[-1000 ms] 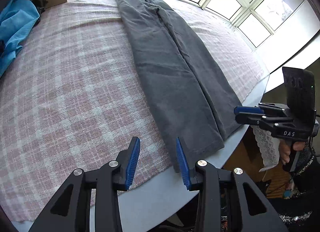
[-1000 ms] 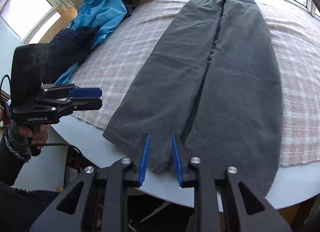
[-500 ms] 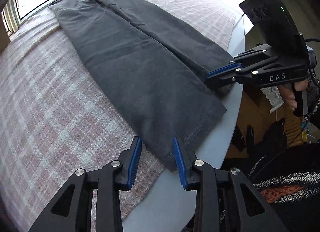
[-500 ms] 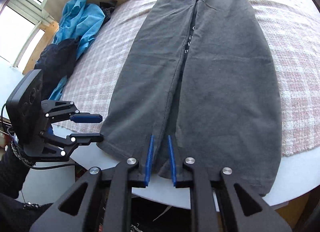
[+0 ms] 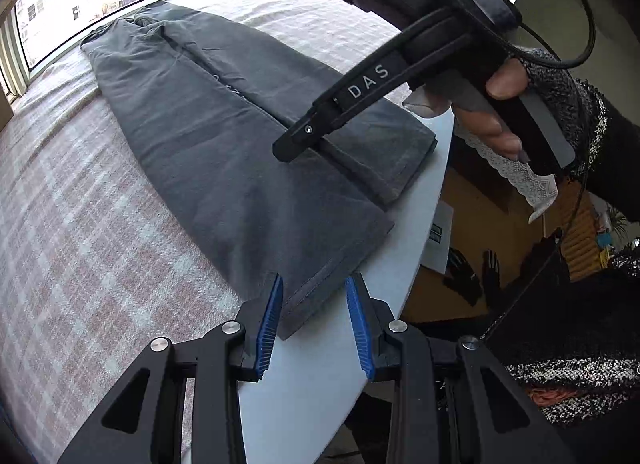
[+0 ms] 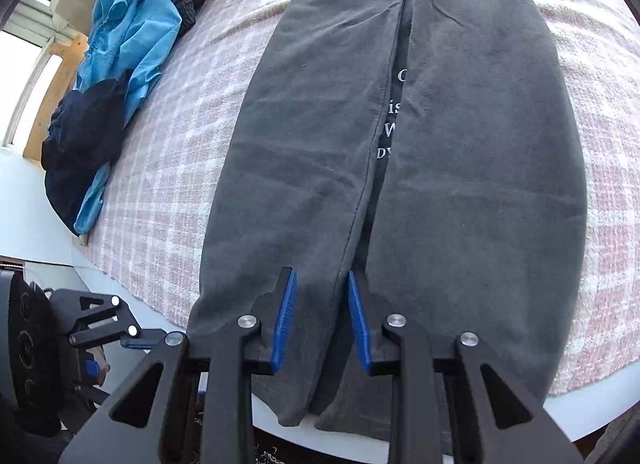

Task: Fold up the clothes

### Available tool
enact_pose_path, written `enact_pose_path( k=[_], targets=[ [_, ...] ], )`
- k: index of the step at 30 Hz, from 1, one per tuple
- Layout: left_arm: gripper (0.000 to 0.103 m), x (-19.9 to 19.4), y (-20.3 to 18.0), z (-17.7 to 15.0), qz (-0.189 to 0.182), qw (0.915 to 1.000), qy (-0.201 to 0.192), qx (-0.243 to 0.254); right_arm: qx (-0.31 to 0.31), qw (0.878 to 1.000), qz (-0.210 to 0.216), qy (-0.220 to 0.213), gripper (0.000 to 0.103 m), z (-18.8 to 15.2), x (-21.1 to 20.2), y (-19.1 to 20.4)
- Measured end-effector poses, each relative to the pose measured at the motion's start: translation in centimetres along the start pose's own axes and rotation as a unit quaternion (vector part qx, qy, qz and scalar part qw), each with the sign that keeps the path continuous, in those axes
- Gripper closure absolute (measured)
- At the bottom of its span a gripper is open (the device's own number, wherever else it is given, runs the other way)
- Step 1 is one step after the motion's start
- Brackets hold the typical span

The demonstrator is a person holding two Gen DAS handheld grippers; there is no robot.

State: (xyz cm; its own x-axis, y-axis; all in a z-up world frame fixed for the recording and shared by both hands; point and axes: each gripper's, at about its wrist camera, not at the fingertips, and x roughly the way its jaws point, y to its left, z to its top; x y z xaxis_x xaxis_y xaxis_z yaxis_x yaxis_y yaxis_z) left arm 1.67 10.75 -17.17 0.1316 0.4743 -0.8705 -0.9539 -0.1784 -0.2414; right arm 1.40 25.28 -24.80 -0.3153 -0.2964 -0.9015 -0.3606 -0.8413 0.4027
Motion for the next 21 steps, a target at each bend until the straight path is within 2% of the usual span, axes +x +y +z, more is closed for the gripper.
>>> enact_pose_path(
  k=[4,8,11,14,17,21],
  targets=[
    [0.072,0.6,-0.4,0.5,-0.008,1.0000,-0.002,0.004,0.014,1.000,0.005,0.006,0.077,2.3,0.1,-0.9],
    [0.072,1.1,-1.1,1.5,-0.015,0.9998,-0.009,0.005,0.008,0.999,-0.009,-0.052,0.077,6.2,-2.8,-1.1],
    [0.072,2.3,-1.4,2.9,-0.015,0.9997,-0.015,-0.007,0.013,0.995,-0.024,-0.091,0.077,11.3,-4.1,-1.9],
    [0.072,3.3,-1.3,4.3,-0.002,0.9990,-0.022,-0.038,0.025,0.994,-0.028,-0.106,0.077,17.8,-3.6,-2.9],
    [0.073,4.6,-1.1,5.8,0.033,0.9965,-0.027,-0.071,0.040,0.994,-0.033,-0.094,0.077,24.1,-1.7,-3.7],
    [0.072,6.5,-0.8,7.7,0.069,0.9921,-0.022,-0.102,0.050,0.997,-0.039,-0.048,0.077,27.5,0.5,-5.0]
  ],
)
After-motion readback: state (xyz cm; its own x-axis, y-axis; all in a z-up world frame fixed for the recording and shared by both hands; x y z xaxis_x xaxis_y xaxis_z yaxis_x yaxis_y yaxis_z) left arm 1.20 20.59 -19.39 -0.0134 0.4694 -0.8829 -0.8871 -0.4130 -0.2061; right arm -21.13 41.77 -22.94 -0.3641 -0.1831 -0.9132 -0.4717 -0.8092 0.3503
